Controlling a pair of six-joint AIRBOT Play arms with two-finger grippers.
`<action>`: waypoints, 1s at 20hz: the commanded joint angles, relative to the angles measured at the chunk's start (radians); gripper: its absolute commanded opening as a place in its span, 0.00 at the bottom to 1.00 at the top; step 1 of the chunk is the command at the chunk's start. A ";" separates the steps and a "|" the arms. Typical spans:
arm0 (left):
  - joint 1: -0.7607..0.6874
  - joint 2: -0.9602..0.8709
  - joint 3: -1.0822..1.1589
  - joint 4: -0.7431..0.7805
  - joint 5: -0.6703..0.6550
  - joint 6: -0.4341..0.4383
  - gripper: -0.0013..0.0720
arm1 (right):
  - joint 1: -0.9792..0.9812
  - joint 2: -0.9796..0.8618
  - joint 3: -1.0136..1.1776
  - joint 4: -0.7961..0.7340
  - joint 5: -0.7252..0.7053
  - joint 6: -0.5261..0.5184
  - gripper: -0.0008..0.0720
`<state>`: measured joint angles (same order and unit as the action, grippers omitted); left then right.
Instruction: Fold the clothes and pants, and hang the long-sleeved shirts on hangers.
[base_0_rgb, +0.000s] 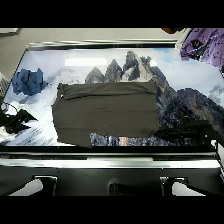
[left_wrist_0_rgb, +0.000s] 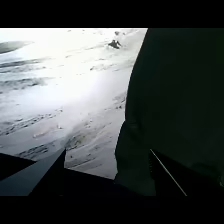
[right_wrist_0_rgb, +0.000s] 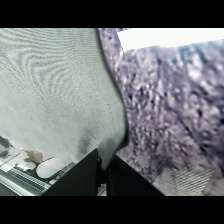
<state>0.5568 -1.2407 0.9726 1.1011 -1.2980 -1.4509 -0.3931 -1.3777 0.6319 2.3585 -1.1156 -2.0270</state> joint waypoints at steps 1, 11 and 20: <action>0.015 -0.002 -0.146 -0.148 0.140 0.145 0.82 | 0.000 -0.002 0.000 0.006 -0.034 0.001 0.05; -0.028 -0.093 -0.263 -0.325 0.235 0.308 0.82 | 0.000 0.039 0.000 0.013 -0.057 0.035 0.05; -0.149 -0.188 -0.255 -0.429 0.273 0.308 0.04 | 0.000 0.166 0.000 0.019 -0.047 0.050 0.05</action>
<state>0.4324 -1.4136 0.7116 0.7319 -1.0367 -1.1465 -0.3931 -1.2472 0.6312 2.3699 -1.1625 -1.9842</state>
